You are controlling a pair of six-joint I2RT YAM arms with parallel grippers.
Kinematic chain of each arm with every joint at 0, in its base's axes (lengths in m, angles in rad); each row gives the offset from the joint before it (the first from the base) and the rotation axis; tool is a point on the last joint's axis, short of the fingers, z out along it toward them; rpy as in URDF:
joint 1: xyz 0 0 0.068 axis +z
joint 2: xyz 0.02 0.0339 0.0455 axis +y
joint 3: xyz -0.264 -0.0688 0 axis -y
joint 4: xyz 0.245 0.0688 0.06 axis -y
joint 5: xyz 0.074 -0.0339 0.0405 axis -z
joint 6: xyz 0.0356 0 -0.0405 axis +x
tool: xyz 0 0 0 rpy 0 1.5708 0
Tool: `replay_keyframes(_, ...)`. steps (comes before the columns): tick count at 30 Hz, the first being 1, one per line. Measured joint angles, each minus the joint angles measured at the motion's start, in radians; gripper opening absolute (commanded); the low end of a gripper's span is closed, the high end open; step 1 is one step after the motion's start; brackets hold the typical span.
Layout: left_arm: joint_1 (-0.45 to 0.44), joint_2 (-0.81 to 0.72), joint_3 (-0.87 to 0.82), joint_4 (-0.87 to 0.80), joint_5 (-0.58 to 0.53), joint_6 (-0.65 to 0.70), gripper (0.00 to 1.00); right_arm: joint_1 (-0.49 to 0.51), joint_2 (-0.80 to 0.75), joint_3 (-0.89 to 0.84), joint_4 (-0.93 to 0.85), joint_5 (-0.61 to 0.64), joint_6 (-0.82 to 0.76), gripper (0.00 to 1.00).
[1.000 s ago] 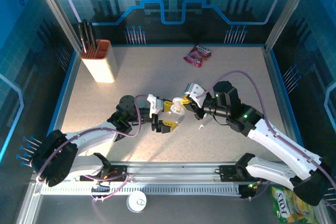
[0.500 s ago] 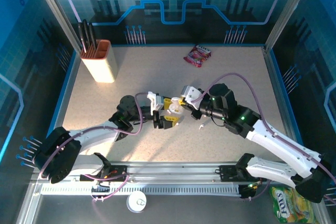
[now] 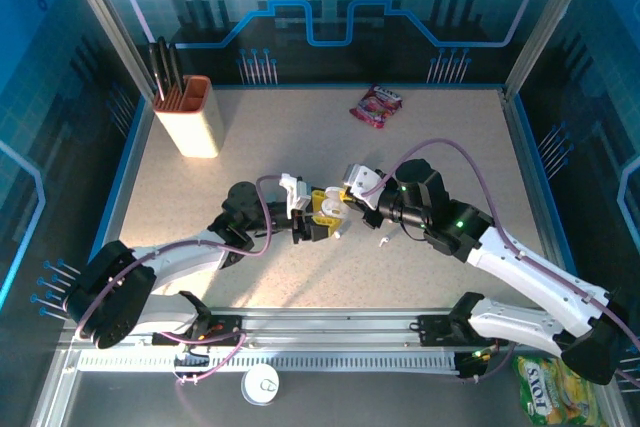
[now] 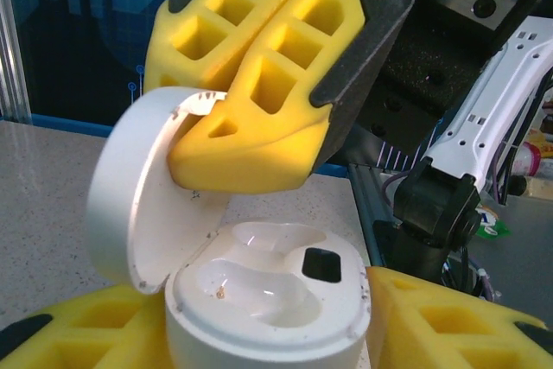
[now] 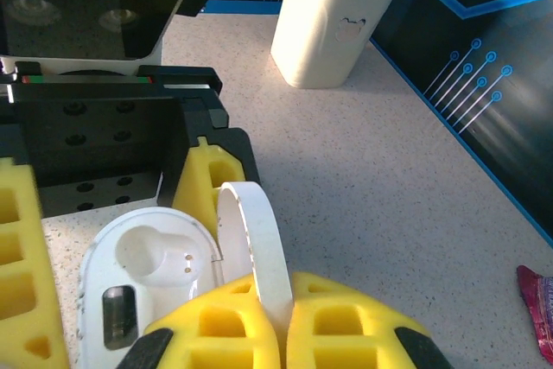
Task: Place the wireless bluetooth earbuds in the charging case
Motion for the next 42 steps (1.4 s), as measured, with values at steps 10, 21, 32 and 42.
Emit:
replay_keyframes(10,0.0,0.005,0.0,0.0,0.003,0.0,0.42,0.0,0.0,0.0,-0.005,0.0,-0.001,0.12)
replay_keyframes(21,0.039,0.053,-0.051,0.14,-0.032,-0.03,0.42,-0.154,-0.132,-0.049,0.103,-0.131,0.215,0.68)
replay_keyframes(32,0.144,0.114,-0.119,0.369,-0.051,-0.159,0.42,-0.355,-0.153,-0.213,0.168,-0.262,0.638,0.65)
replay_keyframes(42,0.186,0.051,-0.141,0.388,-0.07,-0.159,0.41,-0.253,0.174,-0.257,0.124,-0.237,0.806,0.64)
